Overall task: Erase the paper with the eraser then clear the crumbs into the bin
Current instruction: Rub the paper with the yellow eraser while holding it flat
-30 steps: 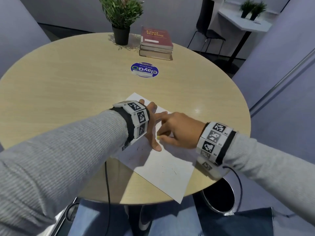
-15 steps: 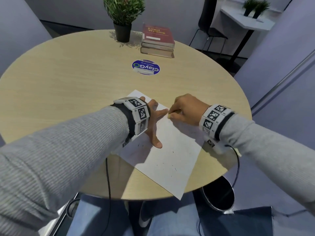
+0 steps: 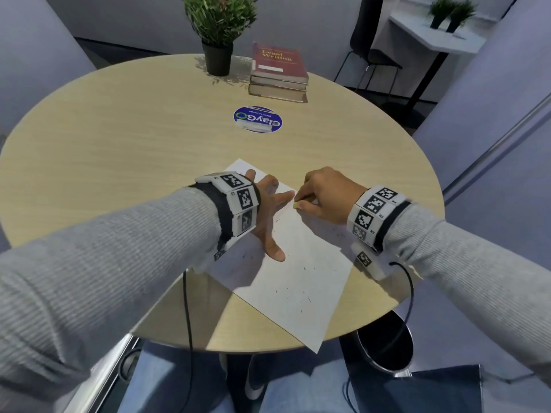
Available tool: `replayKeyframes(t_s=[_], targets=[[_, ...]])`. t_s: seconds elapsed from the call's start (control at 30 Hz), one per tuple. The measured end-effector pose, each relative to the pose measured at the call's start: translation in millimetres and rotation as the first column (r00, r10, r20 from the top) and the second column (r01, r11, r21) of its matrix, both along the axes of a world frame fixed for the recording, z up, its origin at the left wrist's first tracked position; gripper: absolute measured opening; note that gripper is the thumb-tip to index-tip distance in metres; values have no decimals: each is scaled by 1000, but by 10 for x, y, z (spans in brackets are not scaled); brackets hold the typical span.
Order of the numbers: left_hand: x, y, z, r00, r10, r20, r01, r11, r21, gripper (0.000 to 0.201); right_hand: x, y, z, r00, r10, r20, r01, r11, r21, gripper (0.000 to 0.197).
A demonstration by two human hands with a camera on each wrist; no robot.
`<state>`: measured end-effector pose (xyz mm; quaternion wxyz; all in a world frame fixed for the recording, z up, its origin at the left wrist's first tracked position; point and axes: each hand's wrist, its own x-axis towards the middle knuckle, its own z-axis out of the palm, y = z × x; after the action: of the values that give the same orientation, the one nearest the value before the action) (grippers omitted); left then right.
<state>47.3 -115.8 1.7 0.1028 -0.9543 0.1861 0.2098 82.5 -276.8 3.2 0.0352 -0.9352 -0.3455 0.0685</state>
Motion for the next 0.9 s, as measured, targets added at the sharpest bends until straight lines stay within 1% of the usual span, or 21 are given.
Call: replayKeyframes(t_s=[0.03,0.17,0.27,0.3,0.37,0.43,0.47,0.5,0.53,0.6,0.63,0.67,0.77,0.8,0.83,0.9], targets=[[8,26,16,1000,22,0,-22,1000,13,129,-9,-3,3,1000,-3,1,3,1000,0,21],[57,139,24,989,146,-28,-145,988,46,129,5,-6,2,1000,1,-11,-1,1000,-13,21],[57,137,0,985,164,-52,-161,986,52,127,-6,2,0,1000,-20,5,20,1000,-6,21],[62,135,-18,986,160,-49,-158,986,50,127,-44,16,-5,1000,-4,9,4,1000,7,21],[68,132,-40,987,155,-34,-153,987,57,127,-201,98,-26,995,96,5,-96,995,-4,21],[86,132,-74,991,137,-5,-137,989,62,127,-348,171,-45,979,201,-47,-202,979,-25,21],[81,136,-73,991,137,-5,-137,989,63,127,-327,166,-21,976,203,-74,-206,978,-28,21],[73,139,-66,989,144,-16,-143,988,66,127,-243,140,9,983,162,-80,-164,986,-20,21],[70,145,-57,988,153,-28,-151,986,71,127,-126,94,40,994,90,-68,-91,996,-19,21],[75,147,-47,986,165,-41,-162,985,65,127,54,8,88,1000,-13,-24,12,999,-34,21],[80,151,-54,985,166,-39,-163,985,61,127,69,17,82,1000,-14,-9,13,999,-32,21],[77,153,-63,986,164,-34,-162,985,59,127,12,69,69,1000,18,-9,-18,1000,-25,20],[71,156,-108,992,122,13,-123,991,50,125,-324,272,-1,973,213,-86,-217,975,-46,19],[71,157,-114,993,117,19,-118,992,45,125,-334,278,13,968,228,-103,-236,970,-64,19],[70,158,-114,992,123,11,-124,991,44,125,-265,259,43,974,204,-96,-212,975,-69,19],[79,169,-104,990,141,-7,-140,989,47,126,-20,156,84,996,83,-33,-85,994,-61,20]])
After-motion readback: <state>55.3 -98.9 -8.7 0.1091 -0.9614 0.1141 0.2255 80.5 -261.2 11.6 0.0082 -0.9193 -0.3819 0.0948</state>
